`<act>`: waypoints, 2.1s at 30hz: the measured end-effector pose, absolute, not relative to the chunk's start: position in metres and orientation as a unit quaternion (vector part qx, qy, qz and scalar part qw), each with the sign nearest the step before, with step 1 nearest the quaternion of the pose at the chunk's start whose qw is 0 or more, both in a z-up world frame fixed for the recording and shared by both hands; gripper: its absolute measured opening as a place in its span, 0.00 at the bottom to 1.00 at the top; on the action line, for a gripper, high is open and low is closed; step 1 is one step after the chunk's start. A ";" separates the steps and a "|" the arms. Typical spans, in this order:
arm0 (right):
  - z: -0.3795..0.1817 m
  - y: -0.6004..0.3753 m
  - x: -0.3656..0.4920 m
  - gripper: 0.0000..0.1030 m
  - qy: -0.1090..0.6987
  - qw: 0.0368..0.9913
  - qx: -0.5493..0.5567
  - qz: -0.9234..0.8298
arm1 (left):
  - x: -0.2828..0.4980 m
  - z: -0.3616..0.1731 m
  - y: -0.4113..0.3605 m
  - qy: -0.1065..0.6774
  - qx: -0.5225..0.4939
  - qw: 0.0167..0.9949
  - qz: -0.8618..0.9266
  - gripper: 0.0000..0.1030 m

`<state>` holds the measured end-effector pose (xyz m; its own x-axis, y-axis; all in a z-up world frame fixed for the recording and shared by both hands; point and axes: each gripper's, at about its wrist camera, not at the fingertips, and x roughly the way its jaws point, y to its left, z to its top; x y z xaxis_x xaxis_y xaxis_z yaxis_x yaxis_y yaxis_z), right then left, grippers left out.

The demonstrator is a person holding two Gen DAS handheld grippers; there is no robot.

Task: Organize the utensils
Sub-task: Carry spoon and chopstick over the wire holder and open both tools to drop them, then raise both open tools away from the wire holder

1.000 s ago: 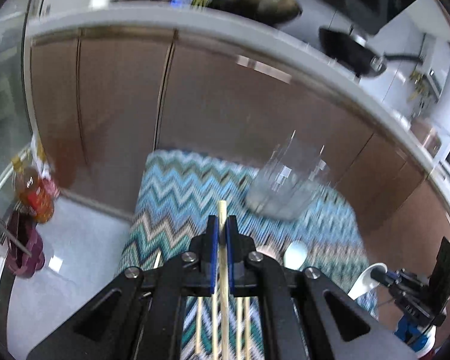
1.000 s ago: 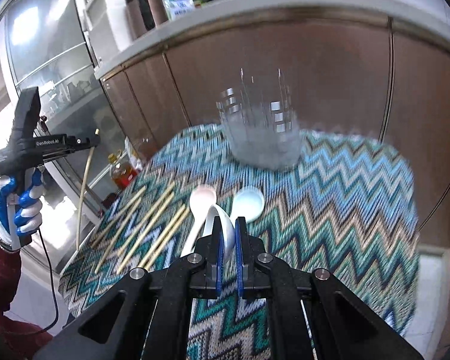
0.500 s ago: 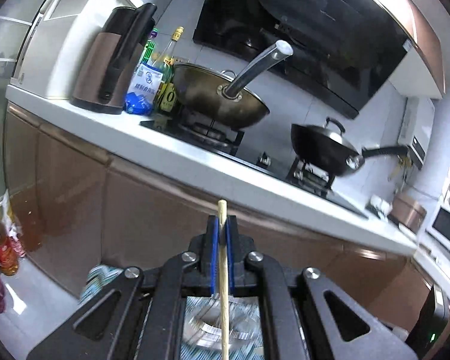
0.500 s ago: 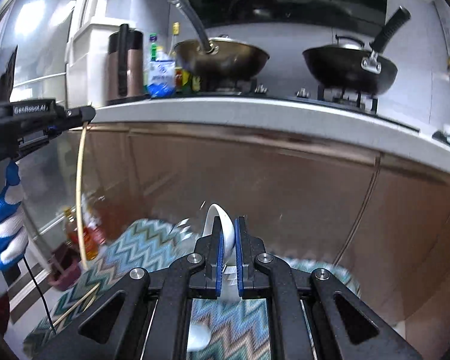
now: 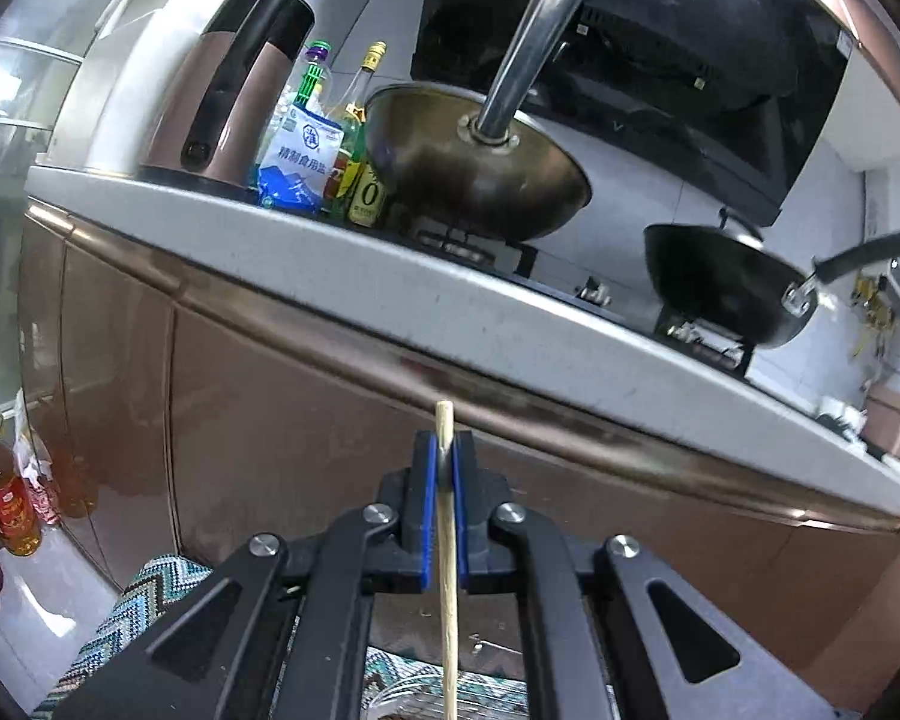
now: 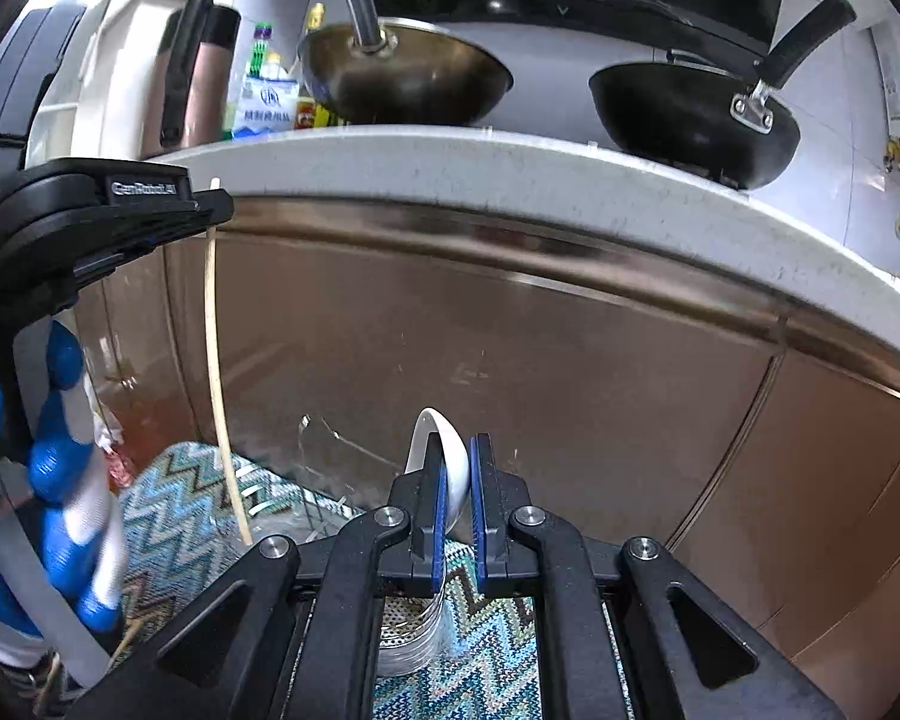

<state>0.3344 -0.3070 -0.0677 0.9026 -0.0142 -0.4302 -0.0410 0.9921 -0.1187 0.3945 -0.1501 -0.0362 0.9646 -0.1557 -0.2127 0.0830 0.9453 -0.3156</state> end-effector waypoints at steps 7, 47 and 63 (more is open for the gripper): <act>-0.104 -0.304 0.348 0.07 0.236 0.970 -0.050 0.011 | 0.401 -0.071 -0.161 0.107 -0.118 0.987 -0.026 0.06; 0.045 -0.288 0.110 0.35 0.100 0.994 0.017 0.044 | 0.144 0.085 -0.007 0.085 -0.059 0.995 0.009 0.44; 0.022 -0.316 0.080 0.35 0.111 0.990 0.053 0.063 | 0.134 0.043 0.018 0.179 -0.065 0.982 -0.014 0.44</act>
